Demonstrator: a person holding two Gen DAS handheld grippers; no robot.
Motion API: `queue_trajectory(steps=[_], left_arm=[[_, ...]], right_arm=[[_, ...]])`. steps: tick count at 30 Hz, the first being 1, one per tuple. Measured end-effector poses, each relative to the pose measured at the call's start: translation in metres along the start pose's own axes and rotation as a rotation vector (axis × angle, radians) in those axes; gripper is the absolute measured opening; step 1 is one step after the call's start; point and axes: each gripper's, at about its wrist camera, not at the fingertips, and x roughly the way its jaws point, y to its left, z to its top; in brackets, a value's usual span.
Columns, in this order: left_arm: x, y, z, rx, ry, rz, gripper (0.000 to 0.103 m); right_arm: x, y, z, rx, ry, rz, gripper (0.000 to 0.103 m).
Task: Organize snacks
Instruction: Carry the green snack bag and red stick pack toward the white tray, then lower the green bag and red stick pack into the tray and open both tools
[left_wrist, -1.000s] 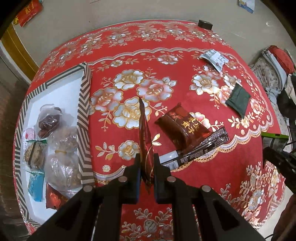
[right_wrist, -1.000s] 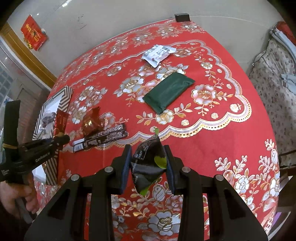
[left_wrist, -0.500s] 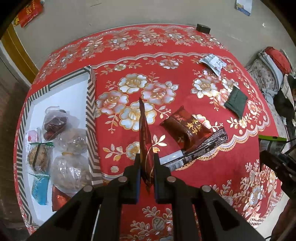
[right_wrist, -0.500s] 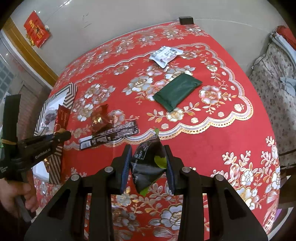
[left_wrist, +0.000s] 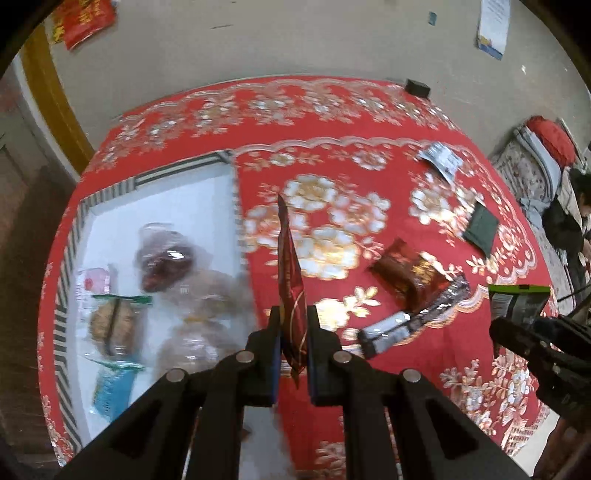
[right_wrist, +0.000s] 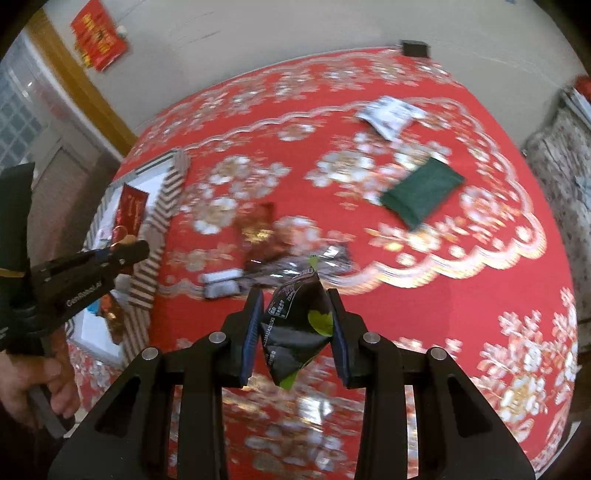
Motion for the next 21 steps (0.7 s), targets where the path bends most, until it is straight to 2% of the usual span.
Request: queue_trajectory(steps=[7, 12, 21], left_arm=[[-0.003, 0.065, -0.002, -0.102, -0.018, 0.048, 0.013], [0.0, 0.114, -0.008, -0.175, -0.018, 0.112, 0.013], [0.014, 0.154, -0.007, -0.175, -0.011, 0.188, 0.013]], right_arm=[[0.019, 0.069, 0.021, -0.096, 0.005, 0.079, 0.033], [0.035, 0.12, 0.033, -0.177, 0.016, 0.128, 0.033], [0.067, 0.192, 0.046, -0.305, 0.06, 0.225, 0.033]])
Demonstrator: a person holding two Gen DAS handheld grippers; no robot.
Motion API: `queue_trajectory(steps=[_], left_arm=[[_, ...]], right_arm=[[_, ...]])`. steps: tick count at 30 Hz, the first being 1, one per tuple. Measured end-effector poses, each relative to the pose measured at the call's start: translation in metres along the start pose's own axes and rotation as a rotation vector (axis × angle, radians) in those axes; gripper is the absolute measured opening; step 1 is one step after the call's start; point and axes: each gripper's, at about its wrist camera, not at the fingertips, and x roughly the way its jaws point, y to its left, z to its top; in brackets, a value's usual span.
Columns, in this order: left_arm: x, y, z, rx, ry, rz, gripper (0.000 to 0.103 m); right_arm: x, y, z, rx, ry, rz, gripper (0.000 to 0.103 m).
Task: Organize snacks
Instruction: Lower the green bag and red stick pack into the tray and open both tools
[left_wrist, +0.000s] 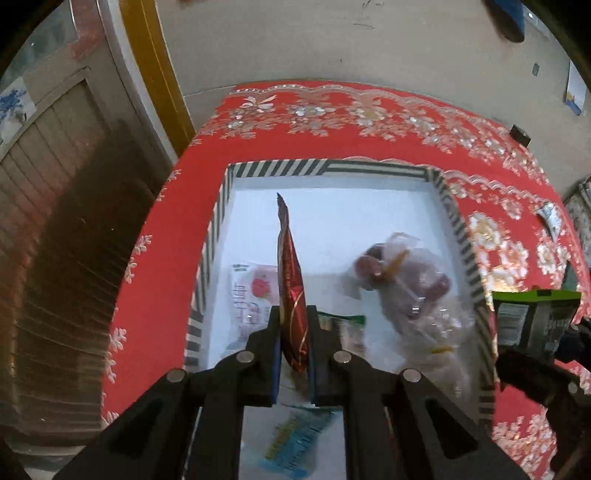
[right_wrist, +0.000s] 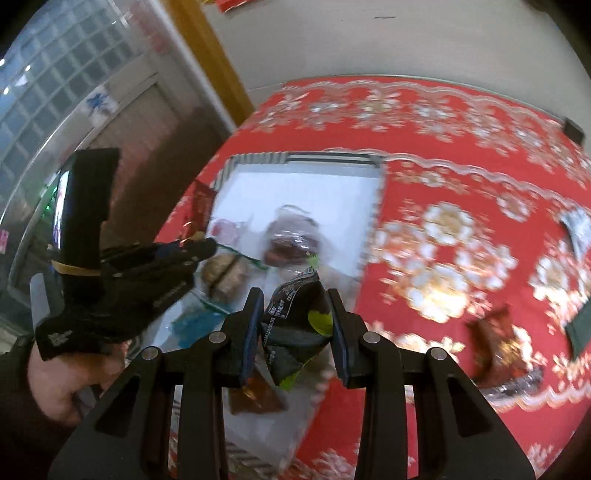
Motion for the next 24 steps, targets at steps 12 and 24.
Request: queue_trajectory(steps=[12, 24], left_arm=[[0.016, 0.002, 0.005, 0.029, 0.021, 0.01, 0.013], [0.018, 0.002, 0.001, 0.022, 0.045, 0.013, 0.045]], right_arm=[[0.038, 0.019, 0.013, -0.039, 0.072, 0.029, 0.033], [0.037, 0.025, 0.013, -0.039, 0.062, 0.012, 0.034]])
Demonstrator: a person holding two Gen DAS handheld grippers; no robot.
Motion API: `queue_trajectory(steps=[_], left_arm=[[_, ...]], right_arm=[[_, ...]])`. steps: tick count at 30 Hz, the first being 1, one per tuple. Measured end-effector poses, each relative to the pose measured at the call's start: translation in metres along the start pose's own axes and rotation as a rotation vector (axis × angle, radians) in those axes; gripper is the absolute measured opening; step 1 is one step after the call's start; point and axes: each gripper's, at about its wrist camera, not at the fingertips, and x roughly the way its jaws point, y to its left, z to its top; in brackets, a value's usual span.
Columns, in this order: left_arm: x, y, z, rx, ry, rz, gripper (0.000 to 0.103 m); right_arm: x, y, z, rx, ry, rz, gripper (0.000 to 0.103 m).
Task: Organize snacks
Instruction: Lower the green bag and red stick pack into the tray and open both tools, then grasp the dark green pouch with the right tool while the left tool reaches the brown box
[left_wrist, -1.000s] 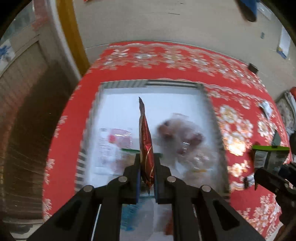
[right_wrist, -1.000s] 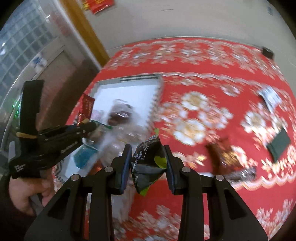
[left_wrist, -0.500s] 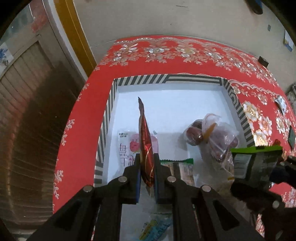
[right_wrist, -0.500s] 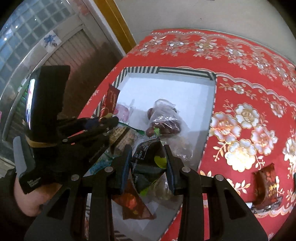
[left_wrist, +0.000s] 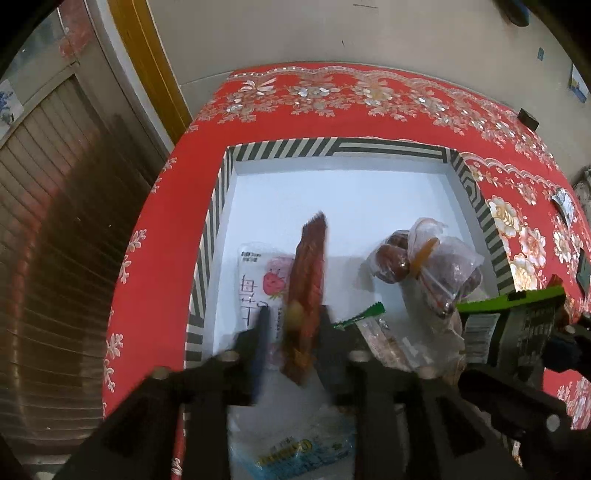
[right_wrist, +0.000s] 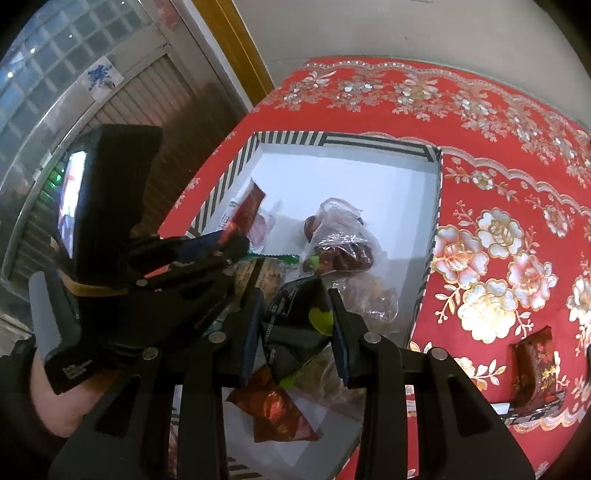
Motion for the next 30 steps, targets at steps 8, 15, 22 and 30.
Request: queue_trajectory(steps=[8, 15, 22, 30], left_arm=[[-0.019, -0.002, -0.003, -0.01, -0.048, 0.03, 0.073], [-0.048, -0.016, 0.002, -0.055, -0.127, 0.053, 0.079], [-0.069, -0.099, 0.002, 0.038, -0.154, -0.066, 0.081], [-0.044, -0.214, -0.007, 0.216, -0.043, -0.207, 0.081]], right_arm=[[-0.024, -0.004, -0.002, 0.007, -0.079, -0.001, 0.036], [-0.054, -0.039, -0.023, 0.071, -0.138, -0.019, 0.036], [-0.114, -0.153, -0.077, 0.325, -0.203, -0.155, 0.036], [-0.153, -0.263, -0.142, 0.56, -0.188, -0.253, 0.036]])
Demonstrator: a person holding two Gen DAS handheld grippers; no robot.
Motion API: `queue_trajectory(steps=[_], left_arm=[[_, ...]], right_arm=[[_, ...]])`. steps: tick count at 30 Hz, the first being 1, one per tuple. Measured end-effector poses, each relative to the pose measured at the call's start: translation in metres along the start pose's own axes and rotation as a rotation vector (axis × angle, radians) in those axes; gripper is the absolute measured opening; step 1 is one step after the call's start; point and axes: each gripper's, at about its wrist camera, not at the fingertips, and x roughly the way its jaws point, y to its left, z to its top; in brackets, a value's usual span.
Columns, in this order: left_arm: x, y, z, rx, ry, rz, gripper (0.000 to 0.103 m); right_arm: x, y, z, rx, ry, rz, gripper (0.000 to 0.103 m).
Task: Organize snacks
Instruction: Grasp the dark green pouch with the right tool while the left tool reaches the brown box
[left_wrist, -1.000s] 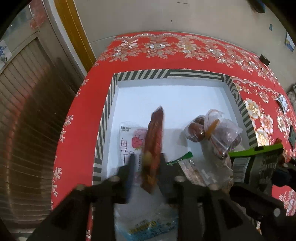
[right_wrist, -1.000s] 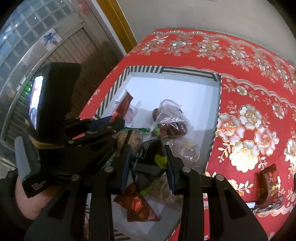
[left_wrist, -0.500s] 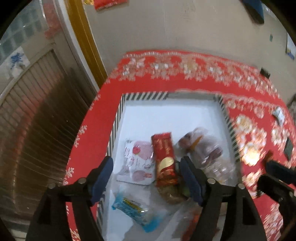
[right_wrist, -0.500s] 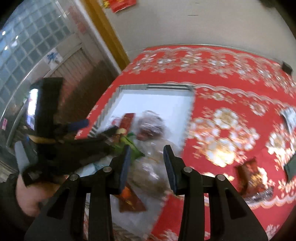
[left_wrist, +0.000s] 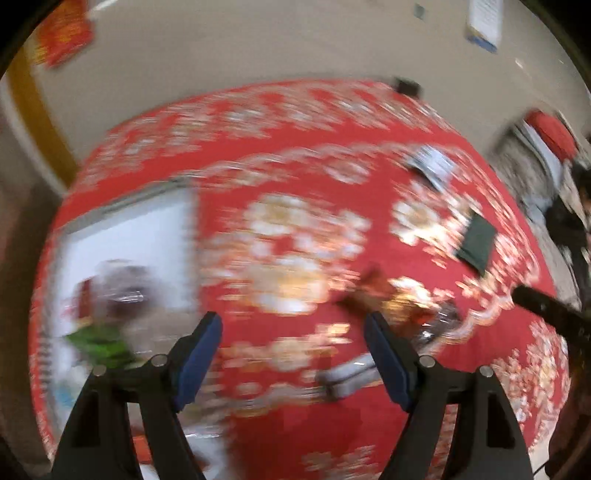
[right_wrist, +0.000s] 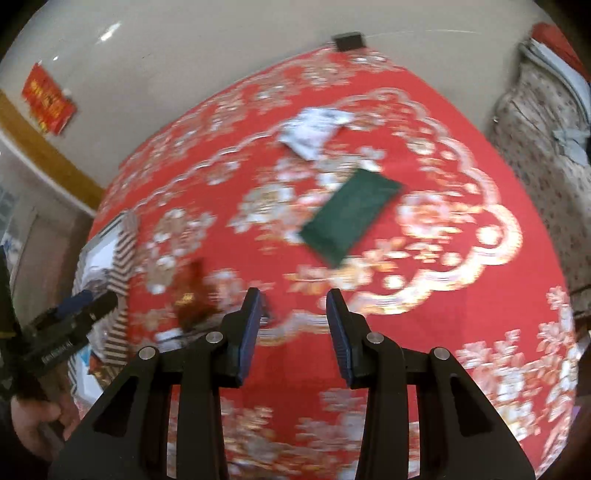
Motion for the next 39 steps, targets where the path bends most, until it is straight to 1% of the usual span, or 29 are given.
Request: queue_trajectory(steps=[3, 4, 6, 8, 11, 13, 16, 17, 18, 19, 20, 21, 24, 26, 27, 28, 30, 31, 32, 34, 36, 37, 38, 39], left_arm=[[0.017, -0.029, 0.006, 0.058, 0.021, -0.004, 0.081], [0.022, -0.034, 0.009, 0.069, 0.032, 0.002, 0.081], [0.032, -0.038, 0.012, 0.066, 0.049, -0.008, 0.081], [0.04, -0.04, 0.015, 0.067, 0.06, -0.016, 0.083], [0.042, -0.043, 0.016, 0.06, 0.061, -0.008, 0.083], [0.038, -0.041, 0.013, 0.045, 0.058, -0.005, 0.083], [0.034, -0.03, 0.011, -0.018, 0.064, -0.046, 0.083], [0.033, -0.025, 0.01, -0.046, 0.068, -0.074, 0.083], [0.032, -0.019, 0.009, -0.075, 0.069, -0.104, 0.083], [0.032, -0.014, 0.009, -0.099, 0.077, -0.119, 0.085], [0.034, -0.011, 0.008, -0.117, 0.096, -0.123, 0.087], [0.037, -0.01, 0.007, -0.129, 0.113, -0.121, 0.087], [0.041, -0.009, 0.008, -0.141, 0.125, -0.105, 0.09], [0.046, -0.013, 0.01, -0.138, 0.131, -0.106, 0.092], [0.048, -0.015, 0.013, -0.13, 0.133, -0.106, 0.092], [0.05, -0.019, 0.015, -0.119, 0.135, -0.103, 0.092], [0.053, -0.024, 0.018, -0.104, 0.136, -0.104, 0.092], [0.054, -0.025, 0.018, -0.092, 0.142, -0.108, 0.092], [0.056, -0.027, 0.018, -0.086, 0.148, -0.108, 0.092], [0.058, -0.029, 0.017, -0.071, 0.151, -0.11, 0.09], [0.057, -0.034, 0.015, -0.043, 0.147, -0.125, 0.079], [0.056, -0.037, 0.014, -0.025, 0.139, -0.11, 0.067], [0.054, -0.039, 0.013, -0.011, 0.131, -0.111, 0.058], [0.053, -0.039, 0.013, -0.008, 0.128, -0.126, 0.057]], right_arm=[[-0.001, -0.019, 0.007, 0.004, 0.002, 0.002, 0.036], [-0.001, -0.024, 0.012, 0.003, -0.001, 0.009, 0.036], [0.003, -0.029, 0.02, 0.007, 0.001, 0.013, 0.036], [0.012, -0.038, 0.031, 0.04, 0.021, 0.031, 0.036], [0.024, -0.043, 0.041, 0.089, 0.046, 0.039, 0.036], [0.035, -0.04, 0.048, 0.086, 0.059, 0.032, 0.036], [0.057, -0.037, 0.06, 0.09, 0.088, -0.015, 0.036], [0.06, -0.036, 0.062, 0.097, 0.086, -0.037, 0.039], [0.061, -0.035, 0.065, 0.107, 0.069, -0.046, 0.052], [0.062, -0.033, 0.069, 0.112, 0.058, -0.056, 0.059], [0.064, -0.031, 0.072, 0.11, 0.056, -0.08, 0.069], [0.067, -0.028, 0.075, 0.105, 0.051, -0.118, 0.069], [0.073, -0.019, 0.08, 0.083, 0.049, -0.18, 0.072], [0.08, -0.011, 0.083, 0.033, 0.053, -0.216, 0.074], [0.084, -0.007, 0.085, -0.001, 0.056, -0.238, 0.078], [0.088, -0.003, 0.085, -0.04, 0.064, -0.257, 0.078], [0.091, 0.005, 0.082, -0.101, 0.071, -0.298, 0.078], [0.09, 0.005, 0.08, -0.112, 0.068, -0.303, 0.078], [0.089, 0.005, 0.078, -0.123, 0.062, -0.302, 0.077], [0.084, 0.002, 0.073, -0.139, 0.044, -0.306, 0.068], [0.079, 0.0, 0.07, -0.152, 0.031, -0.313, 0.053], [0.077, -0.003, 0.069, -0.161, 0.023, -0.312, 0.05], [0.075, -0.005, 0.068, -0.169, 0.016, -0.303, 0.046], [0.072, -0.009, 0.066, -0.175, 0.011, -0.288, 0.045]])
